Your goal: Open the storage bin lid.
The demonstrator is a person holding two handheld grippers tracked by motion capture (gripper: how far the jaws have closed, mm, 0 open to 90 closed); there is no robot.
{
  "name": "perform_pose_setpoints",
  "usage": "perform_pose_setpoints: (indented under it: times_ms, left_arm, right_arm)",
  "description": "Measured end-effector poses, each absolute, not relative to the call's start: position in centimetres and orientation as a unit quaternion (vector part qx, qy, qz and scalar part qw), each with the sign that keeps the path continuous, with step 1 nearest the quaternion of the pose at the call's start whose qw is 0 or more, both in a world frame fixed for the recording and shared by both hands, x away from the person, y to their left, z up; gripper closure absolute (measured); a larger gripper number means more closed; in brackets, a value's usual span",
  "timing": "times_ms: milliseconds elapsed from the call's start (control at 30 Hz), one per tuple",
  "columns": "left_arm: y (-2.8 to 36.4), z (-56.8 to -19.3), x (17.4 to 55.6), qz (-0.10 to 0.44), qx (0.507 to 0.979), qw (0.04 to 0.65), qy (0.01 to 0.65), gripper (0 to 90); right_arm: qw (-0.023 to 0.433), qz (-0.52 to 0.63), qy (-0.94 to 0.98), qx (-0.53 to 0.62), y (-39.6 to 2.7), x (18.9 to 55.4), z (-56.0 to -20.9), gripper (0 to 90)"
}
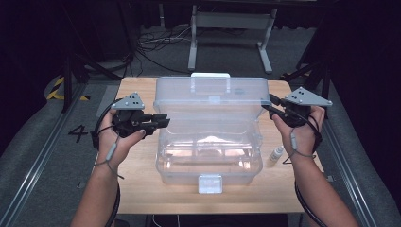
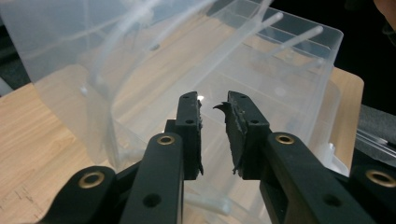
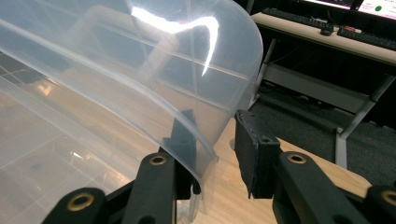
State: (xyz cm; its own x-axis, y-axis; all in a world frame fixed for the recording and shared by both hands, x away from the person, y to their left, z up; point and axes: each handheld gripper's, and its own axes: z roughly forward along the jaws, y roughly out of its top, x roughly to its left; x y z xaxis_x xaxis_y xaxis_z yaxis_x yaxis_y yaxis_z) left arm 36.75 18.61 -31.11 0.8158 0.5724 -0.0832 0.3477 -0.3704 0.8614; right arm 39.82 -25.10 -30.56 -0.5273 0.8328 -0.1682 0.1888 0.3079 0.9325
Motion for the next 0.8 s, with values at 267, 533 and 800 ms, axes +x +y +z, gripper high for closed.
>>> perform_pose_setpoints:
  times_ms: [267,533,800]
  left_arm:
    - [18.8,-31.5,36.1,0.099,0.833,0.473,0.270,68.5]
    - [18.7,-32.0,35.2,0.086,0.845,0.460,0.258,69.2]
    - [18.6,-32.4,34.6,0.073,0.850,0.457,0.251,69.6]
  right_arm:
    - [0.335,0.465,0.741,0.350,-25.1,40.6,-30.2,70.6]
    - [0.321,0.458,0.747,0.358,-25.1,41.5,-29.7,70.9]
    - [0.314,0.467,0.742,0.364,-25.1,42.2,-29.7,71.1]
